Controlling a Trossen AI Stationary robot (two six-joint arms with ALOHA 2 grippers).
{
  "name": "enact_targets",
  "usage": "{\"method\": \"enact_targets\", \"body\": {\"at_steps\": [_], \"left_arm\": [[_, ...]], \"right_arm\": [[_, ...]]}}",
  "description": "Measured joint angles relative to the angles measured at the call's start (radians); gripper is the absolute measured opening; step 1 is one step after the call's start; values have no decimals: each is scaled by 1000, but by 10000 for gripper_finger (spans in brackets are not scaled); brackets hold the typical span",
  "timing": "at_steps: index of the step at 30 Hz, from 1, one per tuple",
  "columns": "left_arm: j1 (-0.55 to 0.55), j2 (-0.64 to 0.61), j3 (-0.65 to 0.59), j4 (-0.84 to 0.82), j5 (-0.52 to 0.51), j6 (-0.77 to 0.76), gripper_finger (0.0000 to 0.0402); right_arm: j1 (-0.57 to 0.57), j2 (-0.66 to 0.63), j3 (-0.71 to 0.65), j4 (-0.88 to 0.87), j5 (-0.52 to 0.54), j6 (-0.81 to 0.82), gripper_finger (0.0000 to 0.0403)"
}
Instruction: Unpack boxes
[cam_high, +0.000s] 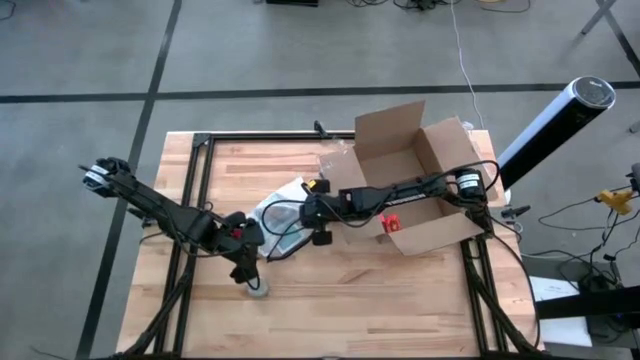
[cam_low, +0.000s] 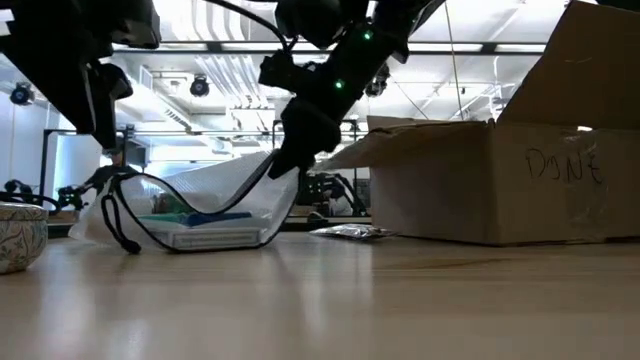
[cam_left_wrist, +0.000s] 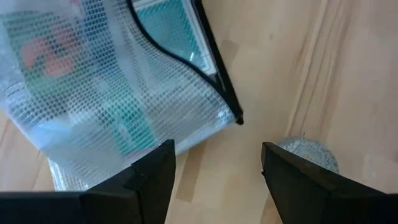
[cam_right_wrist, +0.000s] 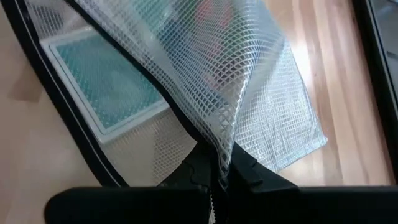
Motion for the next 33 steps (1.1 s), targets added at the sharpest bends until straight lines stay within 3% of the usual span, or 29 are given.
{"method": "enact_targets", "body": {"at_steps": [8, 16, 33], "left_arm": [[0, 0, 0, 79, -24, 0, 232], [1, 8, 0, 155, -132, 0, 241], [9, 154, 0, 232, -245, -82, 248]], "right_arm": [[-5, 0, 63, -40, -76, 70, 0], [-9, -1, 92, -70, -113, 112, 0], [-13, -1, 93, -69, -184, 202, 0]]}}
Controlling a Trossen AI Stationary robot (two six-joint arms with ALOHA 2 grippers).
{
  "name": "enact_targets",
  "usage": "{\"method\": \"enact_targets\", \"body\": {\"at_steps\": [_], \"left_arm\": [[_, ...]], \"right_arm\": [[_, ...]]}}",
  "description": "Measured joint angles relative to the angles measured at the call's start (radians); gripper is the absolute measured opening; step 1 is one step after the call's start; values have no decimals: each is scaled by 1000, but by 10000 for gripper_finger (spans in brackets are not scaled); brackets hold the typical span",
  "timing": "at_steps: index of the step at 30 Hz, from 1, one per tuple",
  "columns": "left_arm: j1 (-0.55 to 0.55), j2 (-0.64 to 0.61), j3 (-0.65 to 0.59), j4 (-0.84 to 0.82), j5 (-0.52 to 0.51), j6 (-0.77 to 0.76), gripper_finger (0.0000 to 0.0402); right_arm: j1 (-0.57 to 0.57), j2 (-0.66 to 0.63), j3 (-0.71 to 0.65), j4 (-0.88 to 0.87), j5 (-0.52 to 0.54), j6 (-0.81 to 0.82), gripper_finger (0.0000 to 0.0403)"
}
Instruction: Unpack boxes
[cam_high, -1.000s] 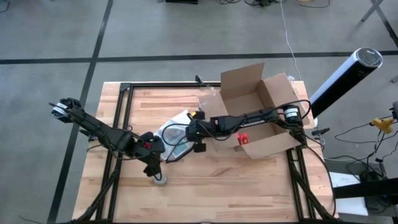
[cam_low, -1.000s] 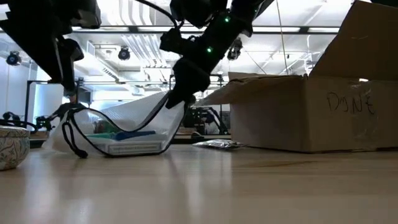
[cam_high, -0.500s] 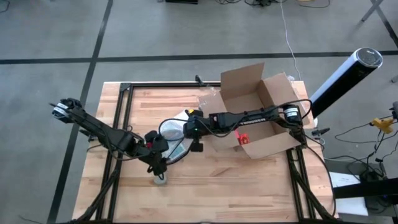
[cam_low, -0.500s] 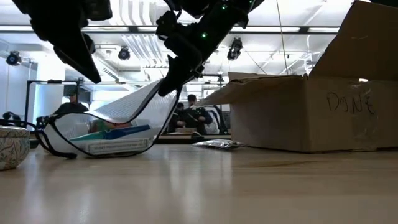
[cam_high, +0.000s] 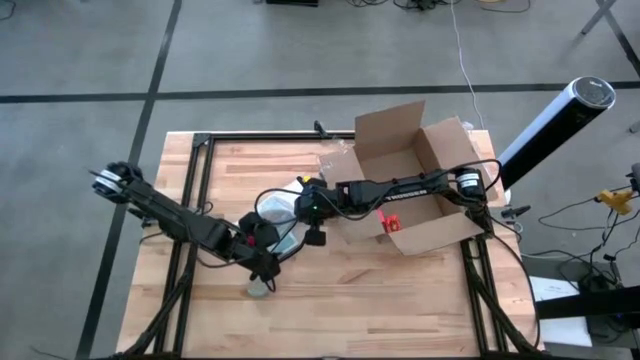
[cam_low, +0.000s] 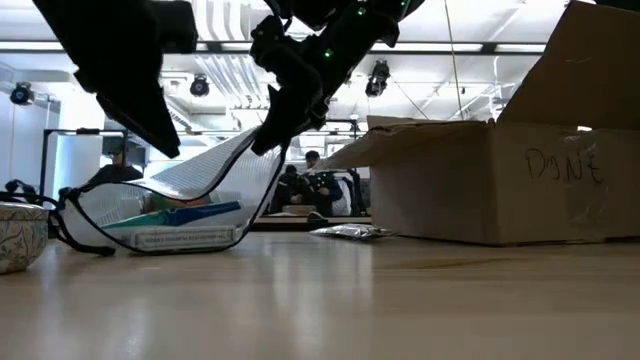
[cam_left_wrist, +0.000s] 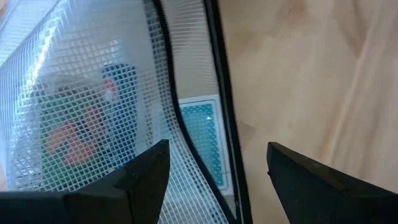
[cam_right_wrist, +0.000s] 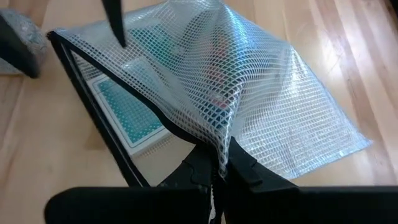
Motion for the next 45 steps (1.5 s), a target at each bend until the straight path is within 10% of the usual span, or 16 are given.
{"method": "enact_targets", "body": {"at_steps": [30, 45], "left_arm": [[1, 57, 0, -214, 83, -5, 246], [3, 57, 0, -341, 75, -99, 125]], "right_arm": [[-29, -22, 0, -4, -65, -29, 0], [-29, -24, 0, -8, -80, -33, 0]]}}
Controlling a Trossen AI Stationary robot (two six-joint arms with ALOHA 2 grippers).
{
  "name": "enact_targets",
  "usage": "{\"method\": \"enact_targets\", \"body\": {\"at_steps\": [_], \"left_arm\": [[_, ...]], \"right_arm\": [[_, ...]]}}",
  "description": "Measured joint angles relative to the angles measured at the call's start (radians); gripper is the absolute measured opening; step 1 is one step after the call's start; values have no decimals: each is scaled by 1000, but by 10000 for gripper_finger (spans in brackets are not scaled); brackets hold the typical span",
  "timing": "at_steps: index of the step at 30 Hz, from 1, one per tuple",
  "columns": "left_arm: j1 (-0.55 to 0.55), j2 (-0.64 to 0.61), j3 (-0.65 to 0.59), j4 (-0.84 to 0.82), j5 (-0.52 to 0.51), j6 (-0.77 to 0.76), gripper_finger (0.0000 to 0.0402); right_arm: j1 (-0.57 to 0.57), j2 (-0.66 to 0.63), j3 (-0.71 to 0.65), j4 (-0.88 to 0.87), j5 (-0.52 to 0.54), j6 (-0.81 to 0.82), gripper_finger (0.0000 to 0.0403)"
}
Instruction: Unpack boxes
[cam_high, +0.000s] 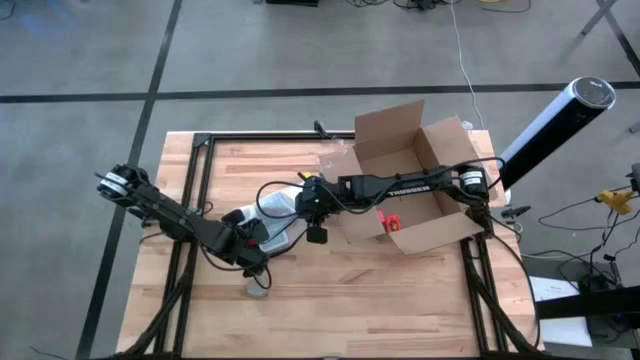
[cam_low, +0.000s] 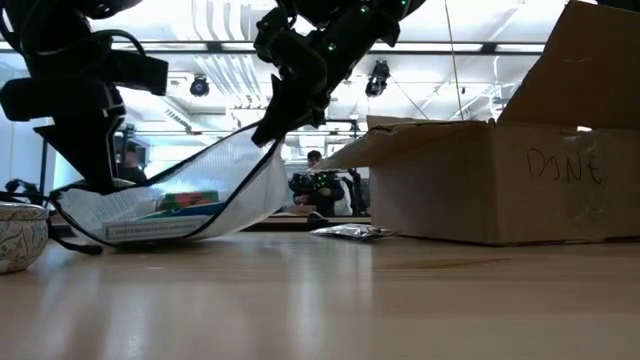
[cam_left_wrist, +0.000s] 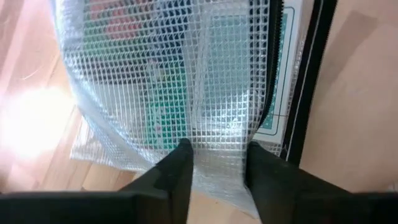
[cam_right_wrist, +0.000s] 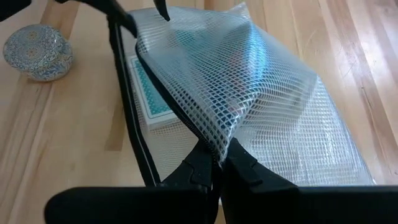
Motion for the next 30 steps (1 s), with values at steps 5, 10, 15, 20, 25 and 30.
{"method": "enact_targets", "body": {"at_steps": [5, 10, 15, 20, 25, 30], "left_arm": [[0, 0, 0, -6, -6, -17, 60], [0, 0, 0, -5, -10, -36, 5], [0, -1, 22, -21, -42, -36, 0], [1, -13, 89, -26, -123, 0, 0], [2, -24, 126, -26, -149, -5, 0], [3, -29, 129, -29, -165, -30, 0]], "right_arm": [[0, 0, 0, -19, -16, -4, 0], [0, 0, 0, -34, -18, -35, 0], [-4, 0, 0, -57, -17, -44, 0], [-12, -1, 0, -58, -14, -47, 0], [-18, -1, 0, -56, -14, -67, 0], [-21, -1, 0, -49, -14, -82, 0]]}}
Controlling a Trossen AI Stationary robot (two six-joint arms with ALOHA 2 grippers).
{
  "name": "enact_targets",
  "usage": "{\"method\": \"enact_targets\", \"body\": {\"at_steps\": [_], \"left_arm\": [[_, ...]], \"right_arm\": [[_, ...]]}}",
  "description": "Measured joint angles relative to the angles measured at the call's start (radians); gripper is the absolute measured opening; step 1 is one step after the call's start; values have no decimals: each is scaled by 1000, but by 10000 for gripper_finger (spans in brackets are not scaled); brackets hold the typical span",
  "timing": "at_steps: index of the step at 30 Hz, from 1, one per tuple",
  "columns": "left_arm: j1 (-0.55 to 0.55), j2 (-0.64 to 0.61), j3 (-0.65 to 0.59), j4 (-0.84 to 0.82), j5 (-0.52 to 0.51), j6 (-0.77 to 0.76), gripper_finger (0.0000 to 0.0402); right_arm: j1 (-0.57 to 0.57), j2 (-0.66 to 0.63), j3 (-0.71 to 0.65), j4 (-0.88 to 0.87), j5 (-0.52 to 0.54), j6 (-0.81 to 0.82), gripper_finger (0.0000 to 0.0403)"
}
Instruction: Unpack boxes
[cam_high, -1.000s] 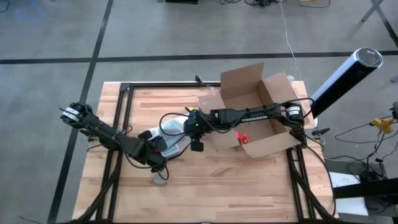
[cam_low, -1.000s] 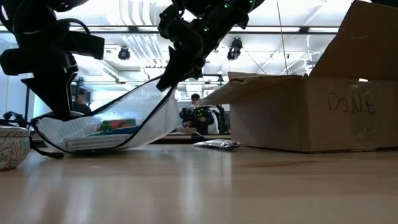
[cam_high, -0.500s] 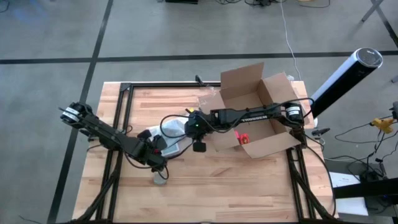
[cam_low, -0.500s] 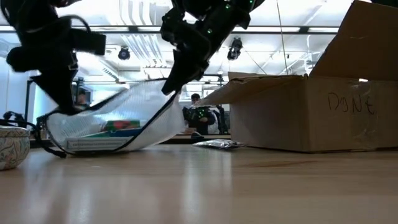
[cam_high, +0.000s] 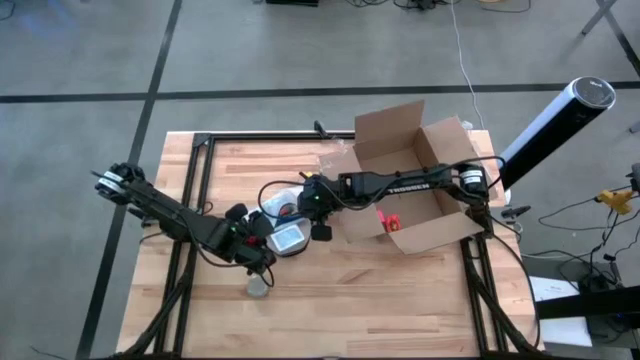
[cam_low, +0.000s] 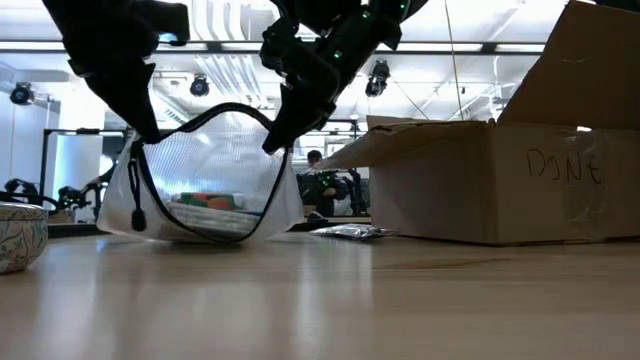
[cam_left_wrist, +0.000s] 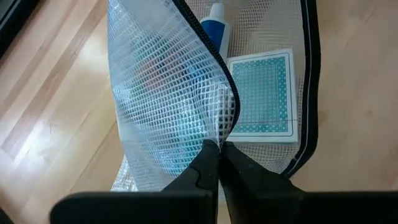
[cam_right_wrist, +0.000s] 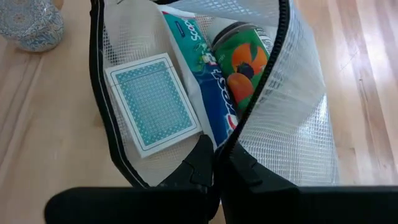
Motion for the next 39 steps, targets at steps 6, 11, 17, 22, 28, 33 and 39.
{"method": "enact_targets", "body": {"at_steps": [6, 11, 17, 22, 28, 33, 39], "left_arm": [[5, 0, 0, 0, -5, -19, 0], [5, 0, 0, -32, -29, -110, 0], [6, 0, -2, -58, -49, -145, 0], [6, -1, -7, -58, -50, -149, 0], [6, -1, -13, -57, -55, -175, 0], [6, -1, -16, -57, -55, -188, 0], [7, -1, -17, -57, -55, -199, 0]], "right_arm": [[-4, -12, 0, -26, 0, -24, 22], [-6, -28, 0, -91, 0, -29, 94], [-22, -101, -1, -104, 18, -27, 178], [-67, -182, -1, -181, 74, -23, 204], [-162, -244, -17, -396, 88, 16, 205], [-244, -306, -110, -444, 49, 47, 195], [-327, -459, -253, -446, 0, 80, 187]]}}
